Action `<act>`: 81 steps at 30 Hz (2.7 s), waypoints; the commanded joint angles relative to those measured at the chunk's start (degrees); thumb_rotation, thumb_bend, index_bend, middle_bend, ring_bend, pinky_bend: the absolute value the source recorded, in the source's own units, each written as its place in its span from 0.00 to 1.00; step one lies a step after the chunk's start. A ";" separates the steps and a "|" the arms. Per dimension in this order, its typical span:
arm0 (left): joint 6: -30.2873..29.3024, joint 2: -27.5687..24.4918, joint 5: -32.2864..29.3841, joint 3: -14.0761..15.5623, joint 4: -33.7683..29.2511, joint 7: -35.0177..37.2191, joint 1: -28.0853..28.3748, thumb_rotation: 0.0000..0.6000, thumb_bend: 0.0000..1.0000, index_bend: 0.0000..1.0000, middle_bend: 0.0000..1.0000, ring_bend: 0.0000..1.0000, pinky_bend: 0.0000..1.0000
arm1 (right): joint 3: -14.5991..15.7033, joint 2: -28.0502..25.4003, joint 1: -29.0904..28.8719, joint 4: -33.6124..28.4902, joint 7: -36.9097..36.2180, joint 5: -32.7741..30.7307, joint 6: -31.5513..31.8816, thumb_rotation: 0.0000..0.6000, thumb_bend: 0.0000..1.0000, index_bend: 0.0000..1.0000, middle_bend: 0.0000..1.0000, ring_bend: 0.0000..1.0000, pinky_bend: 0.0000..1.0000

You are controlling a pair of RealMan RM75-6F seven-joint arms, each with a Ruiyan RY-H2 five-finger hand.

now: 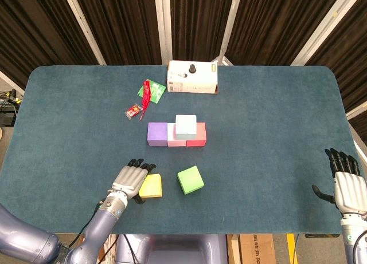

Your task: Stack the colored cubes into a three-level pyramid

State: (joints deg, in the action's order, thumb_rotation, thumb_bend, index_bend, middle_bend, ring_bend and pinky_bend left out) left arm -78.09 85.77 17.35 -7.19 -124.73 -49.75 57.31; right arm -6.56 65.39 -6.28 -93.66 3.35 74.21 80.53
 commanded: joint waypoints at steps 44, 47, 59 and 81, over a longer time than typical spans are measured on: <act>-3.70 3.23 6.37 1.33 3.45 -2.98 -2.32 1.00 0.32 0.32 0.33 0.00 0.00 | -1.34 -0.22 0.23 -0.83 -0.25 -2.78 -1.95 1.00 0.24 0.07 0.08 0.00 0.00; -3.75 2.81 6.58 0.90 3.01 -2.76 -2.51 1.00 0.38 0.33 0.33 0.00 0.00 | -1.44 -0.17 0.24 -0.89 -0.09 -2.87 -1.84 1.00 0.24 0.07 0.08 0.00 0.00; 0.53 -12.60 10.00 -1.00 -5.54 -0.69 -3.78 1.00 0.41 0.31 0.33 0.00 0.00 | -1.75 -0.16 0.36 -1.20 0.13 -3.74 -1.91 1.00 0.24 0.07 0.08 0.00 0.00; 25.83 -20.70 4.34 -10.00 19.44 16.28 2.77 1.00 0.41 0.31 0.30 0.00 0.00 | -1.58 1.93 -0.82 -0.91 5.33 -5.79 -3.35 1.00 0.24 0.07 0.08 0.00 0.00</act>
State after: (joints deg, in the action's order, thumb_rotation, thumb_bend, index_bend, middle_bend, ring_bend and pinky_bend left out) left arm -53.98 64.16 23.29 -16.04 -107.16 -34.67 58.54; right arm -8.12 67.24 -7.04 -94.65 8.60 68.50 77.26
